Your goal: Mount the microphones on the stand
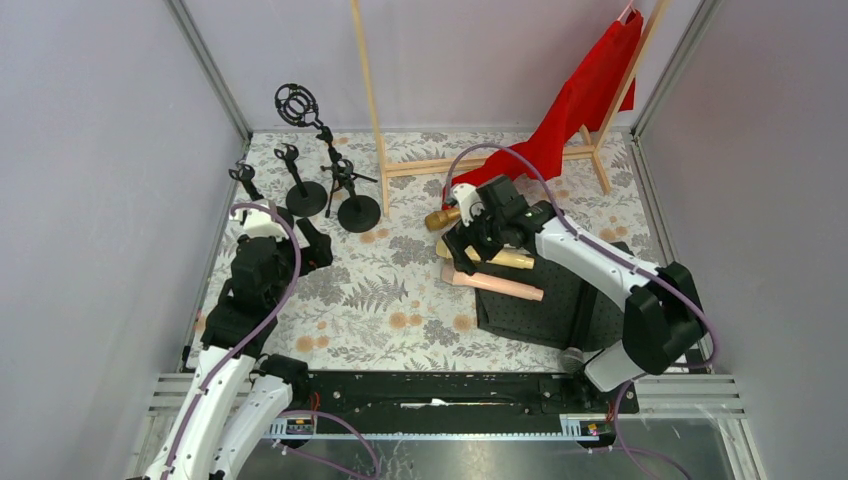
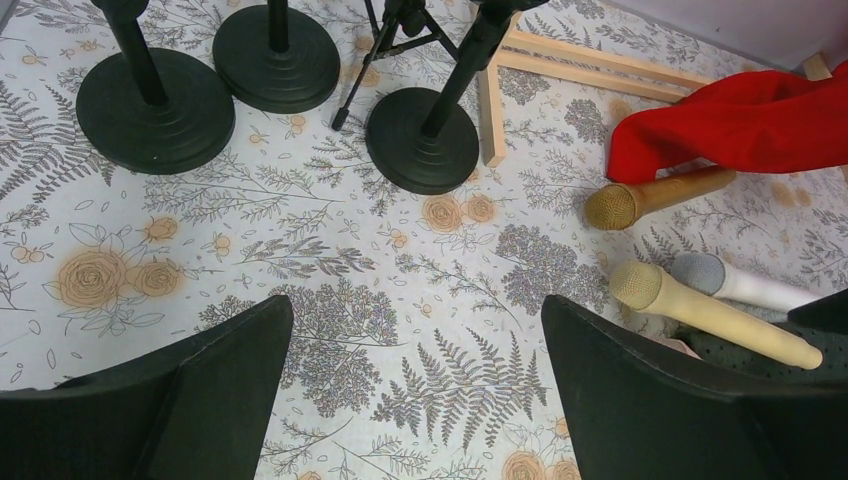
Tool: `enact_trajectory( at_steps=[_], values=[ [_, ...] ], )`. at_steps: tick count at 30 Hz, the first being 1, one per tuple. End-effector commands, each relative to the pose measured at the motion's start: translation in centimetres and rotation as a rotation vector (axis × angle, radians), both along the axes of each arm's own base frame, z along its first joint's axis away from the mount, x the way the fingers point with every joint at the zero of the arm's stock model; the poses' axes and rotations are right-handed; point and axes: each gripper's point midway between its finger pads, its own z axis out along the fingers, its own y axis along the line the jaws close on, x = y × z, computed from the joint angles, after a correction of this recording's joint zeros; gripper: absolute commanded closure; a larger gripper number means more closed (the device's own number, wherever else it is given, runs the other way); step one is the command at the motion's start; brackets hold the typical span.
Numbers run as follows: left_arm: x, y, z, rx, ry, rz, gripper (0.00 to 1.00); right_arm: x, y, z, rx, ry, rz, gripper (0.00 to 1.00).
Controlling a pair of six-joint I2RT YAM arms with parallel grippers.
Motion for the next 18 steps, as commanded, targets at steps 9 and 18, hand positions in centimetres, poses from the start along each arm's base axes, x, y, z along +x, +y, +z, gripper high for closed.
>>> enact_trajectory(
  at_steps=[9, 18],
  values=[
    [0.8, -0.4, 0.2, -0.002, -0.013, -0.017, 0.01, -3.3, 1.3, -4.6, -0.233, 0.075, 0.219, 0.23],
    [0.7, -0.4, 0.3, -0.003, -0.016, -0.018, 0.01, -2.2, 0.7, -7.2, -0.331, 0.072, 0.200, 0.24]
  ],
)
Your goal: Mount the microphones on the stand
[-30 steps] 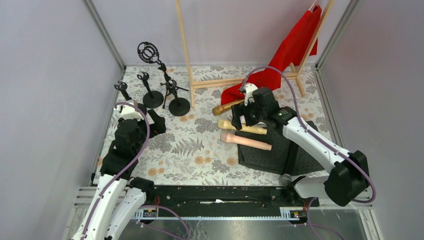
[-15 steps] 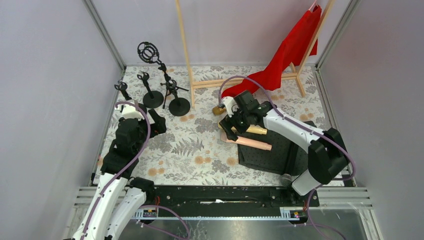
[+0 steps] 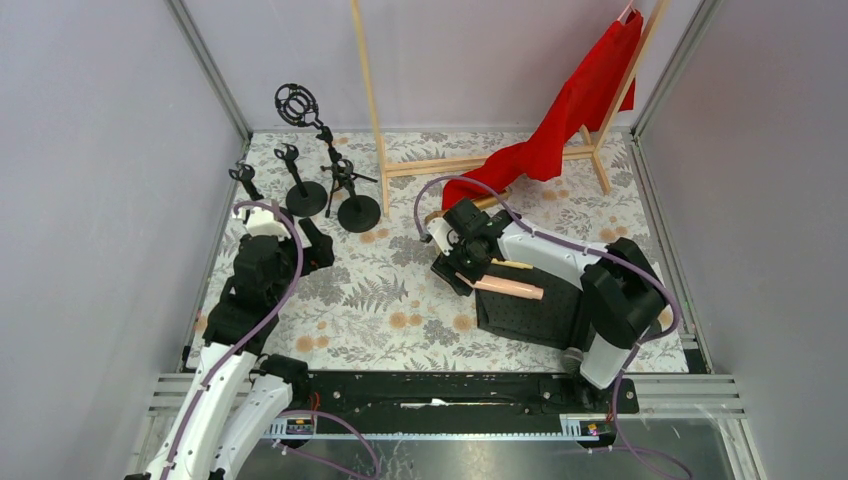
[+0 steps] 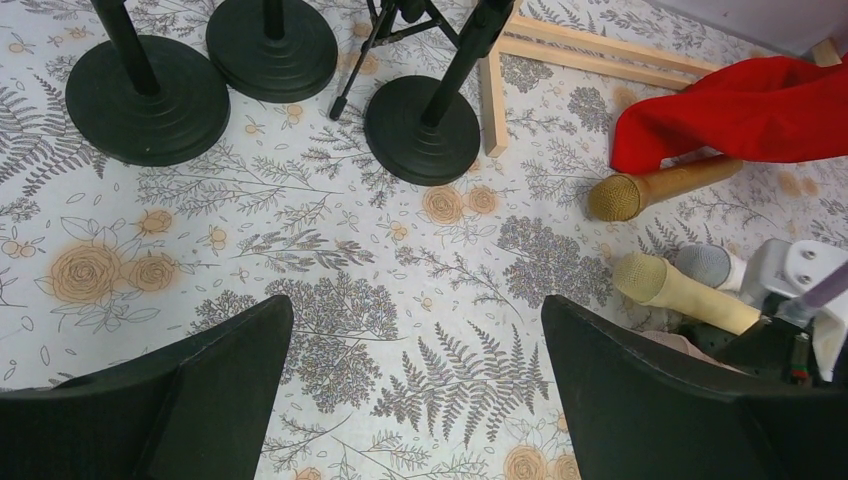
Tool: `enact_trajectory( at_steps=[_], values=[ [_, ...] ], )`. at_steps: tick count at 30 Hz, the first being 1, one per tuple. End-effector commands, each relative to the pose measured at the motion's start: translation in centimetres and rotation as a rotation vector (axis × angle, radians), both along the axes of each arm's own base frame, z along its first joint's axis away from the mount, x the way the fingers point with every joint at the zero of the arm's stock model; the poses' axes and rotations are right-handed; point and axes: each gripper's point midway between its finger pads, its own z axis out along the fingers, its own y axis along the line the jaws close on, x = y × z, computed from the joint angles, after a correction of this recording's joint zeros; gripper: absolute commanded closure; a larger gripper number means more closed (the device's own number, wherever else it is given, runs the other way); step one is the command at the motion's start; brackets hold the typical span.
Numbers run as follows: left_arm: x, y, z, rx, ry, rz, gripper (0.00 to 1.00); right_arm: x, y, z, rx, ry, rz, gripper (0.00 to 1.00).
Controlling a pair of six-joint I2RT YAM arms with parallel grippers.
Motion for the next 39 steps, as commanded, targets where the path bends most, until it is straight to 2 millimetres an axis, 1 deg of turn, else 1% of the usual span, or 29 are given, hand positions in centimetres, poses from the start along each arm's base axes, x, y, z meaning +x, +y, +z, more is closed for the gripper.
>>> enact_trajectory(
  at_steps=[1, 3, 11, 13, 17, 19, 21, 23, 25, 27, 29, 30, 31, 33, 34, 36, 39],
  values=[
    [0.5, -0.2, 0.9, -0.005, -0.041, -0.010, 0.01, 1.6, 0.0, -0.2, -0.054, -0.051, 0.001, 0.25],
    [0.5, -0.2, 0.9, -0.005, -0.040, -0.013, 0.01, 1.6, -0.1, -0.8, -0.069, -0.041, 0.001, 0.28],
    [0.6, -0.1, 0.8, -0.002, -0.038, -0.009, 0.01, 1.4, -0.2, -2.5, -0.095, -0.009, 0.011, 0.29],
    [0.6, -0.2, 0.8, -0.002, -0.035, -0.011, 0.01, 1.5, -0.1, -2.9, -0.100, -0.006, 0.009, 0.30],
    [0.6, -0.1, 0.8, 0.000, -0.037, -0.009, 0.01, 1.4, 0.0, -3.6, -0.109, -0.003, 0.012, 0.35],
    [0.6, 0.1, 0.8, 0.002, -0.038, -0.001, 0.01, 1.5, 0.1, -3.7, -0.111, -0.011, 0.012, 0.40],
    [0.6, 0.2, 0.9, 0.001, -0.042, 0.005, 0.01, 1.8, 0.3, -3.5, -0.108, -0.034, 0.006, 0.45],
    [0.6, 0.5, 1.0, 0.002, -0.047, 0.020, 0.01, 2.0, 0.8, -2.8, -0.081, -0.066, -0.002, 0.52],
    [0.5, 0.8, 1.3, 0.001, -0.059, 0.040, 0.01, 2.1, 1.5, -1.4, -0.029, -0.101, -0.015, 0.59],
    [0.3, 1.0, 1.9, -0.005, -0.083, 0.049, 0.01, 2.2, 2.3, 0.9, 0.043, -0.133, -0.035, 0.65],
    [0.1, 0.9, 2.7, -0.019, -0.121, 0.040, 0.01, 2.2, 3.2, 3.7, 0.133, -0.166, -0.060, 0.73],
    [0.0, 0.7, 3.2, -0.028, -0.144, 0.029, 0.01, 2.0, 3.6, 5.7, 0.191, -0.187, -0.063, 0.77],
    [-0.2, 0.4, 3.7, -0.036, -0.168, 0.011, 0.01, 1.9, 4.0, 7.1, 0.237, -0.202, -0.069, 0.81],
    [-0.5, -0.3, 4.5, -0.057, -0.208, -0.033, 0.01, 1.7, 4.3, 9.9, 0.321, -0.236, -0.097, 0.91],
    [-0.6, -0.5, 4.9, -0.069, -0.223, -0.041, 0.01, 1.5, 4.4, 11.3, 0.367, -0.249, -0.119, 0.93],
    [-0.7, -0.6, 5.5, -0.107, -0.230, -0.033, 0.01, 1.3, 4.7, 14.2, 0.464, -0.275, -0.160, 0.93],
    [-0.8, -1.6, 7.4, -0.159, -0.236, -0.067, 0.01, 1.0, 5.6, 20.3, 0.716, -0.322, -0.264, 0.93]
  ],
)
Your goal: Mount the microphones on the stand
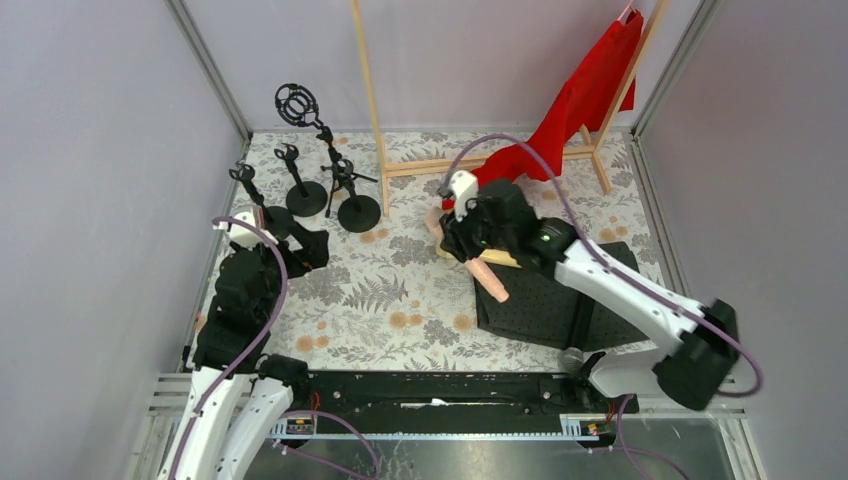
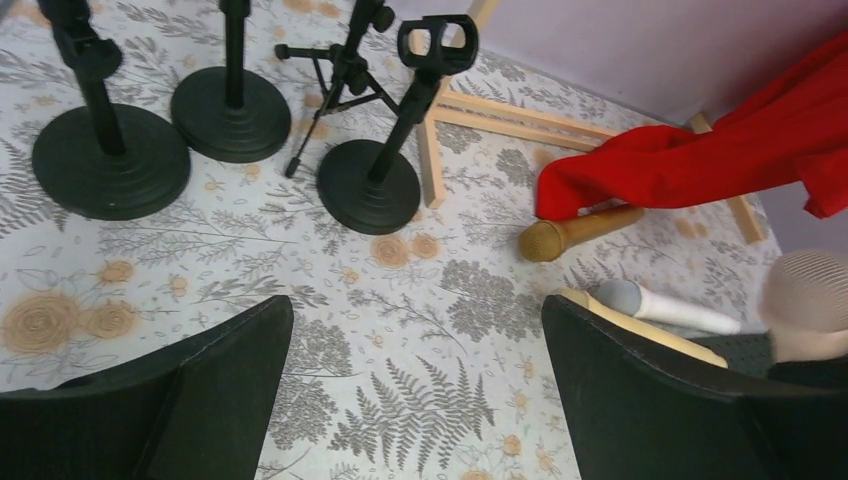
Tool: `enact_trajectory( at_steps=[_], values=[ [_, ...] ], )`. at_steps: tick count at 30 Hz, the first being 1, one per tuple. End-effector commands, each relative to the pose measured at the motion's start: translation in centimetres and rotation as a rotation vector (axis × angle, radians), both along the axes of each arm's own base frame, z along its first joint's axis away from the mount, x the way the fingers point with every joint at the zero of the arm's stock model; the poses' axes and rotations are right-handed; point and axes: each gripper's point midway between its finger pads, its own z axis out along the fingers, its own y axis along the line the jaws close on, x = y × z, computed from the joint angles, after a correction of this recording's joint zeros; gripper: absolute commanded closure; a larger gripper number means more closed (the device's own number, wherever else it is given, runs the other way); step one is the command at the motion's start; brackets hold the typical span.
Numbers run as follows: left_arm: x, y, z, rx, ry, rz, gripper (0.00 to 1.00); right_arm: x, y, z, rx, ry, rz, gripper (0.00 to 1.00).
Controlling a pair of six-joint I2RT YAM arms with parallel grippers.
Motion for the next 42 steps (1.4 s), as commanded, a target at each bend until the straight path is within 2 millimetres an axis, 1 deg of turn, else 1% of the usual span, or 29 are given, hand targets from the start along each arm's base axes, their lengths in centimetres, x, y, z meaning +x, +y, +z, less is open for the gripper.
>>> enact_trajectory(
  at_steps=[1, 2, 3, 4, 6, 8, 10, 12, 16, 19, 21, 26, 27, 33, 37, 42],
  values=[
    [0.3, -1.9, 4.3, -0.102, -0.069, -0.077, 0.01, -0.8, 2.1, 9.0, 0.424, -0.055, -0.101, 0.90],
    [0.2, -2.5, 5.0, -0.125, -0.070, -0.106, 0.01, -1.0, 2.2, 10.8, 0.514, -0.068, -0.117, 0.86],
    [0.2, -3.3, 5.7, -0.150, -0.073, -0.140, 0.01, -1.3, 2.2, 12.7, 0.614, -0.092, -0.122, 0.85],
    [0.2, -4.1, 6.4, -0.179, -0.077, -0.179, 0.01, -1.5, 2.1, 14.1, 0.692, -0.104, -0.133, 0.85],
    [0.3, -5.3, 6.9, -0.245, -0.055, -0.222, 0.01, -1.7, 1.4, 15.8, 0.828, -0.105, -0.183, 0.89],
    [0.3, -6.6, 6.9, -0.294, -0.032, -0.277, 0.01, -1.5, 0.6, 16.7, 0.937, -0.092, -0.254, 0.92],
    [0.0, -8.0, 6.5, -0.333, -0.016, -0.331, 0.01, -1.2, -0.5, 16.5, 1.016, -0.064, -0.343, 0.98],
    [-0.5, -9.2, 6.6, -0.355, -0.029, -0.374, 0.01, -0.6, -1.6, 16.1, 1.082, -0.034, -0.442, 1.00],
    [-2.1, -12.0, 6.9, -0.346, -0.075, -0.473, 0.01, 0.2, -3.6, 14.1, 1.162, 0.049, -0.626, 1.00],
    [-2.8, -14.3, 6.5, -0.348, -0.079, -0.557, 0.01, 0.5, -4.3, 12.9, 1.205, 0.084, -0.696, 1.00],
    [-3.1, -16.0, 5.8, -0.335, -0.064, -0.612, 0.01, 0.6, -4.2, 12.5, 1.210, 0.096, -0.704, 1.00],
    [-4.2, -19.8, 3.3, -0.250, -0.057, -0.678, 0.01, 0.0, -3.6, 12.4, 1.189, 0.100, -0.650, 1.00],
    [-4.4, -20.5, 3.7, -0.254, -0.082, -0.691, 0.01, -0.1, -3.4, 12.5, 1.181, 0.097, -0.628, 1.00],
    [-5.6, -24.4, 3.4, -0.260, -0.095, -0.786, 0.01, -1.4, -1.4, 13.5, 1.127, 0.093, -0.472, 1.00],
    [-6.2, -26.3, 3.0, -0.268, -0.090, -0.833, 0.01, -2.1, -0.7, 13.7, 1.146, 0.112, -0.410, 1.00],
    [-6.4, -27.6, 2.0, -0.243, -0.066, -0.857, 0.05, -2.4, -1.3, 14.4, 1.173, 0.101, -0.412, 1.00]
  ],
)
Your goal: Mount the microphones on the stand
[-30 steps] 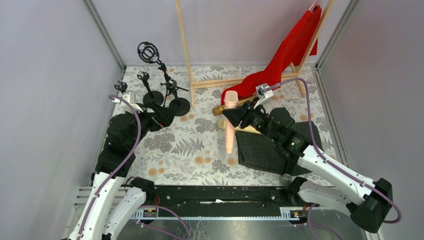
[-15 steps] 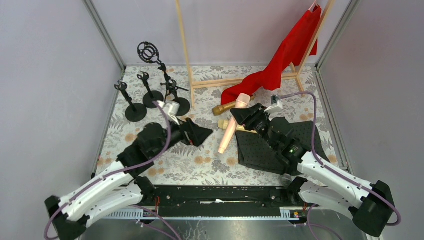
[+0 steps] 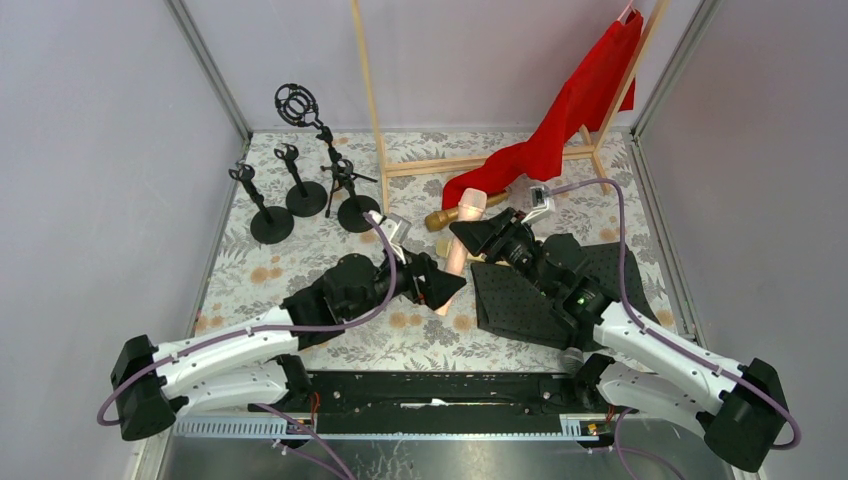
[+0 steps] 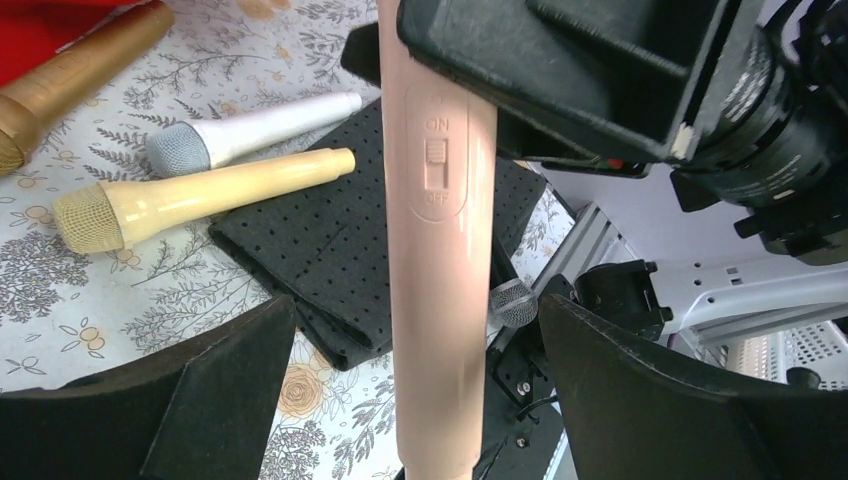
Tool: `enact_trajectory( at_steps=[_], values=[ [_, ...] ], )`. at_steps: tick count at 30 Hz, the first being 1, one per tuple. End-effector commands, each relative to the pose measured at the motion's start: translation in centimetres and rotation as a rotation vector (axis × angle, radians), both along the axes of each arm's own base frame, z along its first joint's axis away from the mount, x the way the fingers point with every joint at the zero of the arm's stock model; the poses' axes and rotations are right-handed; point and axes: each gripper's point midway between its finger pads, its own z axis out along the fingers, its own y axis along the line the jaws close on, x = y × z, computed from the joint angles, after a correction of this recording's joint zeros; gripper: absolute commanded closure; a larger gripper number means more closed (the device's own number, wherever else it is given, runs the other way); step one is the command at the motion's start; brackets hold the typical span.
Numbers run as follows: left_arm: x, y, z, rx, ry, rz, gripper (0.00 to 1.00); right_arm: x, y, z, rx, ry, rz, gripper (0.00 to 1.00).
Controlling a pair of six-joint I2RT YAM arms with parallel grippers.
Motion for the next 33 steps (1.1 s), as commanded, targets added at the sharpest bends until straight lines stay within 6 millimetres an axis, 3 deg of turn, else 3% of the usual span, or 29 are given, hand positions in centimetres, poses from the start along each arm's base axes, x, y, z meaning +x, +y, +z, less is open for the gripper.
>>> enact_trajectory(
  at_steps=[1, 9, 13, 15, 18, 20, 22, 24, 30, 33],
  values=[
    [0.3, -1.2, 2.2, -0.063, -0.057, -0.006, 0.07, -0.7, -0.2, 4.1, 0.091, -0.101, 0.017, 1.00],
    [0.0, -2.1, 1.3, -0.034, -0.035, -0.031, 0.27, -0.9, -0.7, 4.6, 0.143, -0.086, 0.004, 0.99],
    [-0.2, -2.3, 1.5, -0.039, -0.039, -0.045, 0.48, -1.1, -0.9, 4.4, 0.120, -0.105, 0.004, 0.86],
    [-0.3, -2.4, 1.4, -0.030, -0.041, -0.057, 0.64, -1.3, -1.0, 4.3, 0.105, -0.114, 0.009, 0.82],
    [-0.3, -2.6, 1.1, -0.001, -0.043, -0.070, 0.92, -1.8, -1.2, 4.4, 0.096, -0.132, 0.024, 0.64],
    [-0.3, -2.6, 0.9, 0.019, -0.050, -0.074, 1.00, -2.3, -1.3, 4.6, 0.086, -0.149, 0.038, 0.47],
    [-0.3, -2.5, 0.8, 0.033, -0.062, -0.075, 1.00, -2.7, -1.4, 4.5, 0.065, -0.157, 0.049, 0.30],
    [-0.3, -2.3, 0.9, 0.039, -0.073, -0.073, 1.00, -2.9, -1.6, 4.3, 0.033, -0.155, 0.054, 0.21],
    [-1.1, -2.3, 0.9, 0.057, -0.115, -0.132, 1.00, -3.7, -1.8, 3.4, -0.031, -0.116, 0.083, 0.18],
    [-1.7, -2.4, 0.7, 0.070, -0.133, -0.175, 1.00, -3.7, -1.3, 3.0, -0.062, -0.079, 0.103, 0.21]
  ],
)
